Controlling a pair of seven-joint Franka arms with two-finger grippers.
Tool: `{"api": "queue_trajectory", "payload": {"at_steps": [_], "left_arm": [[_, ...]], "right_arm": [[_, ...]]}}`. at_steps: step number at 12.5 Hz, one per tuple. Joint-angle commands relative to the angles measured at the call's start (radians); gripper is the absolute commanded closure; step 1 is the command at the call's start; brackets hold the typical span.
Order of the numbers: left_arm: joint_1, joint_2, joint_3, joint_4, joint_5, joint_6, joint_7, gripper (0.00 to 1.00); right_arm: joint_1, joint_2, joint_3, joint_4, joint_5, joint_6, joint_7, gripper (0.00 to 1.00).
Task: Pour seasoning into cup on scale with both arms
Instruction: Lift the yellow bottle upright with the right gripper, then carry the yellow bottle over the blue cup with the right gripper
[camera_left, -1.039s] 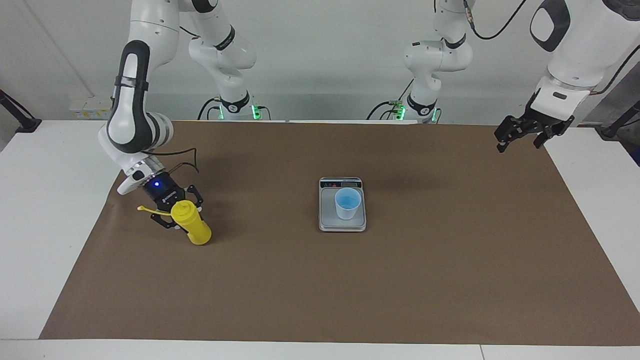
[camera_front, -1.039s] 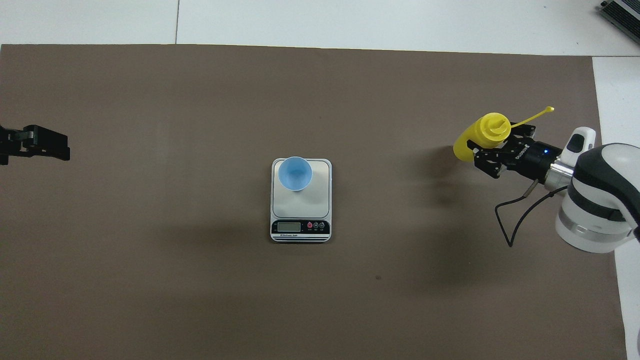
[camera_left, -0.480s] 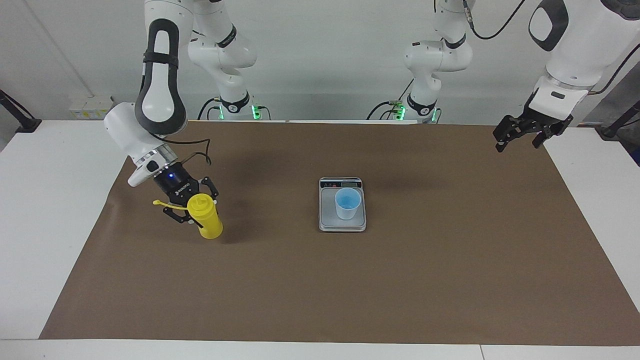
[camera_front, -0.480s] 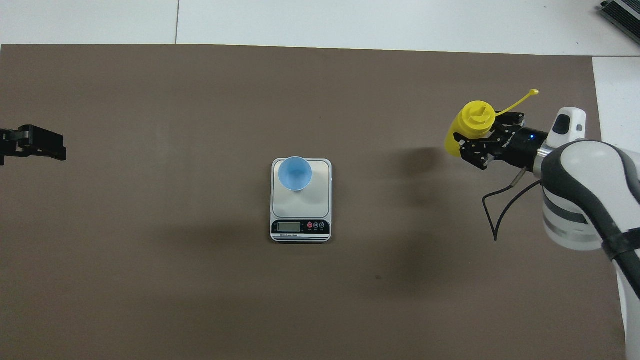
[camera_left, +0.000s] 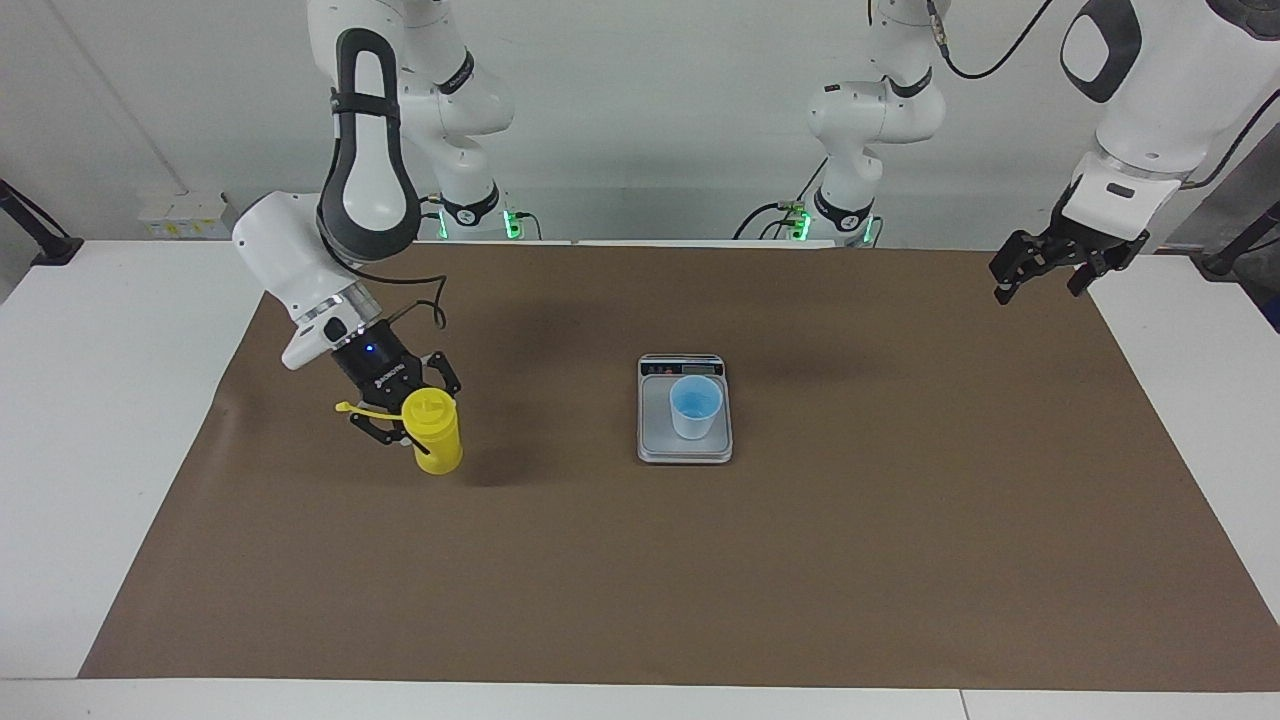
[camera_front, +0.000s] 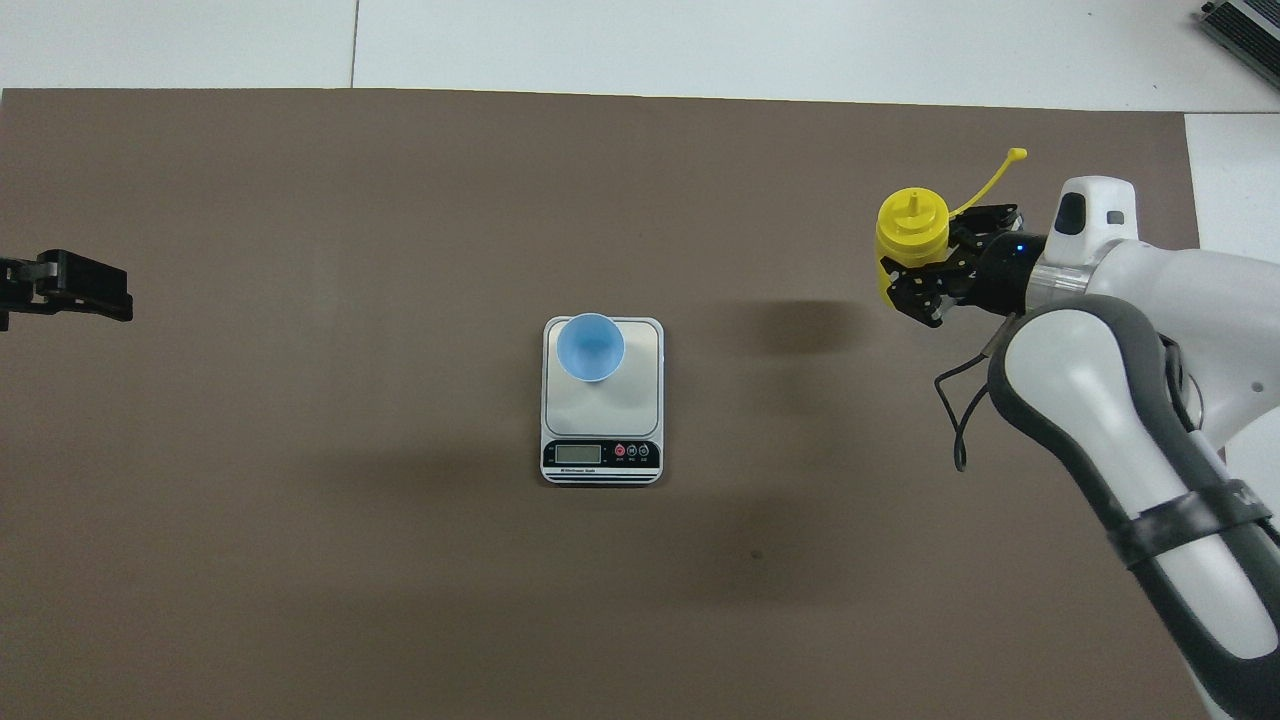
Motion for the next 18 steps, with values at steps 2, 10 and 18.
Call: {"api": "queue_trajectory", "payload": {"at_steps": [2, 10, 18], "left_arm": [[0.012, -0.017, -0.006, -0.011, 0.0, -0.015, 0.005, 0.0], [0.012, -0.017, -0.006, -0.011, 0.0, -0.014, 0.005, 0.0], [0.012, -0.017, -0.006, -0.011, 0.0, -0.014, 0.005, 0.0]], "right_arm": [[0.101, -0.003, 0.001, 0.006, -0.297, 0.063, 0.237, 0.62], [0.267, 0.014, 0.003, 0.052, -1.031, 0.008, 0.627, 0.62], [0.388, 0.044, 0.004, 0.11, -1.369, -0.153, 0.874, 0.61]]}}
